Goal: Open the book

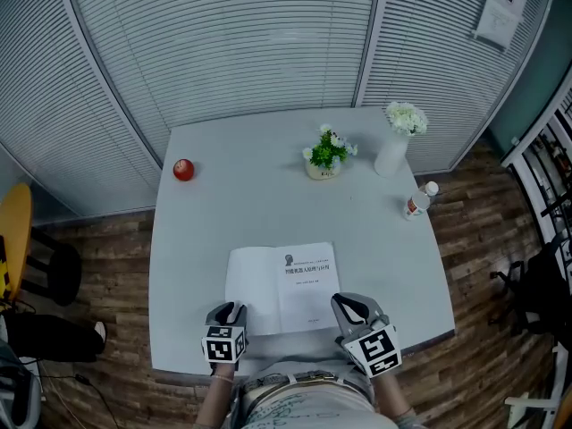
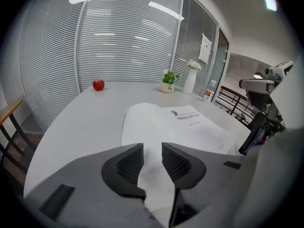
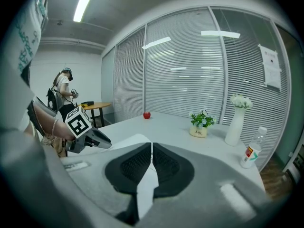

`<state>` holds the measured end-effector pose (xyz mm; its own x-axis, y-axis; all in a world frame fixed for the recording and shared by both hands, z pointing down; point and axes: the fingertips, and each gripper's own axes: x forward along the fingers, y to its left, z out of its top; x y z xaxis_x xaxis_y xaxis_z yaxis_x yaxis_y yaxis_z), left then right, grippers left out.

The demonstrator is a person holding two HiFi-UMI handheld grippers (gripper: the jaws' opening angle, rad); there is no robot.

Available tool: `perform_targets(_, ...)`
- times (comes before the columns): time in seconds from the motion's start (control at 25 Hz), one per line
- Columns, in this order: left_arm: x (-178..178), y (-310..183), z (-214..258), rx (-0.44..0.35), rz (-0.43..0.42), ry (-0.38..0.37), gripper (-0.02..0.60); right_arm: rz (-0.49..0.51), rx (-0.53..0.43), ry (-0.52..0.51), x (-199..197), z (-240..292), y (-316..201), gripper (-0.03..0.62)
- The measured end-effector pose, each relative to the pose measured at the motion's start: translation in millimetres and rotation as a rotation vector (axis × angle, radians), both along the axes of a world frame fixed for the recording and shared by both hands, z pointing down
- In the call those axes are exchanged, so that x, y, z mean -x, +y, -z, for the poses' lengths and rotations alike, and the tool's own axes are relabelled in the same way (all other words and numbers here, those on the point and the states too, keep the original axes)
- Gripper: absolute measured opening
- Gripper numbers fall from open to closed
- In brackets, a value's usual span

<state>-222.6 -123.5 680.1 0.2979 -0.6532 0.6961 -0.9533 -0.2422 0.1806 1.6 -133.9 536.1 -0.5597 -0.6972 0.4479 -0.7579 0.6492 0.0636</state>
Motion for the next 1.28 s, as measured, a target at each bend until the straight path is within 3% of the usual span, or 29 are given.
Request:
perform_targets(0.16, -24.4, -2.5, 17.1, -0.019, -0.051, 0.073, 0.111, -0.001, -0.003, -0.002, -0.6, -0.4, -0.8, 0.011)
perform_targets(0.28, -40.4, -3.7, 28.1, -0.034, -0.089, 0.107, 0.065, 0.007, -0.001, -0.003, 1.7, 0.9, -0.3, 0.011)
perform_targets(0.52, -68.5, -1.9, 44.7, -0.044, -0.172, 0.138, 0.002, 0.017, 0.002, -0.002, 3.6, -0.1, 1.5, 0.011)
perform_targets(0.84, -98.5, 5.2, 62.6, -0.074, -0.295, 0.125, -0.002, 0.029, 0.033, 0.000, 8.5, -5.4, 5.2, 0.011)
perform_targets(1.28, -147.9, 8.7, 128.8, -0.352, -0.436, 0.208, -0.002, 0.087, 0.001, -0.027, 28.8, 2.3, 12.7, 0.005)
